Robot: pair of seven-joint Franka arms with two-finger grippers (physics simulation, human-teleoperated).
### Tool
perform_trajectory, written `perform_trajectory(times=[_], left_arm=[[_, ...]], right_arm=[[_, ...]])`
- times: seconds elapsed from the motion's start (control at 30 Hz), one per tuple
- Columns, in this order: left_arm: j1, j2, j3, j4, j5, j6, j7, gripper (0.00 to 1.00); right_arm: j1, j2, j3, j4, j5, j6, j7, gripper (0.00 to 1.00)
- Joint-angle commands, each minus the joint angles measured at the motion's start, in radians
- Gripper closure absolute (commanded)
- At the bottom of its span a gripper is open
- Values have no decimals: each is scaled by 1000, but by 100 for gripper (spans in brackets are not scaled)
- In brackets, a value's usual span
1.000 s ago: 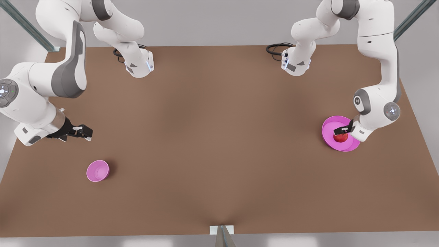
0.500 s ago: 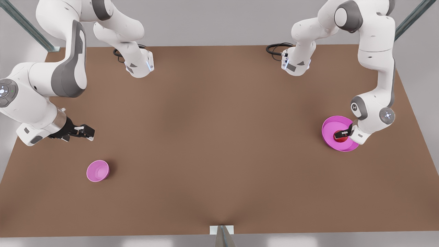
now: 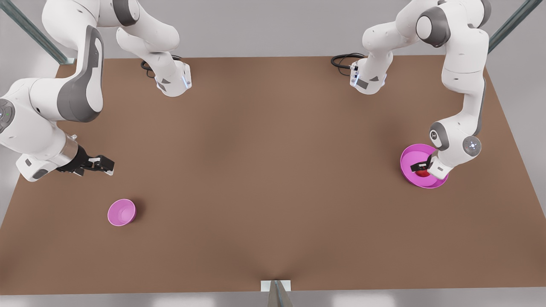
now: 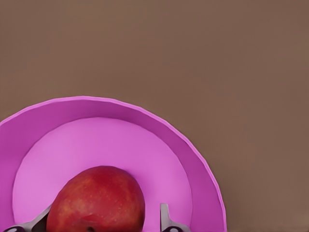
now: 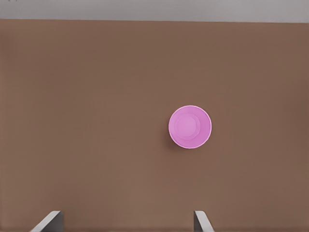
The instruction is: Use the left arm to pick up the apple from the plate, transfer it to the gripper of the right arm, and then use the right arm to place it into the bowl
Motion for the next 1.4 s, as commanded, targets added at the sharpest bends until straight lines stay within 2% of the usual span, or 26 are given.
perform_trajectory(times=[0.0,0.07,0.1,0.7,0.87,0.97,1.07,1.13,1.23,1.37], left_arm=[[0,-1,0,0,3,7,14,2],[0,-1,0,0,1,7,14,13],[0,1,0,0,1,7,14,16],[-2,4,0,5,1,7,11,18],[-12,-131,-14,68,1,-62,13,19],[-38,-163,-106,117,-29,-64,9,18],[-40,-157,-258,155,-202,-64,22,18],[-40,-153,-321,180,-316,-76,23,18],[-48,-154,-331,180,-342,-114,25,19],[-52,-160,-360,180,-482,-156,66,20]], right_arm=[[-1,0,0,0,3,0,-6,0],[-3,0,0,0,1,0,-6,0],[-3,0,0,0,3,0,-6,0],[-7,1,0,1,3,0,-6,0],[-9,1,0,0,3,0,-6,0],[-9,1,0,0,3,0,-8,0],[-7,1,0,0,6,0,-8,0],[-9,1,-2,0,23,-2,-8,0],[-9,1,-2,0,23,0,-8,0],[-9,1,-3,0,23,0,-9,0]])
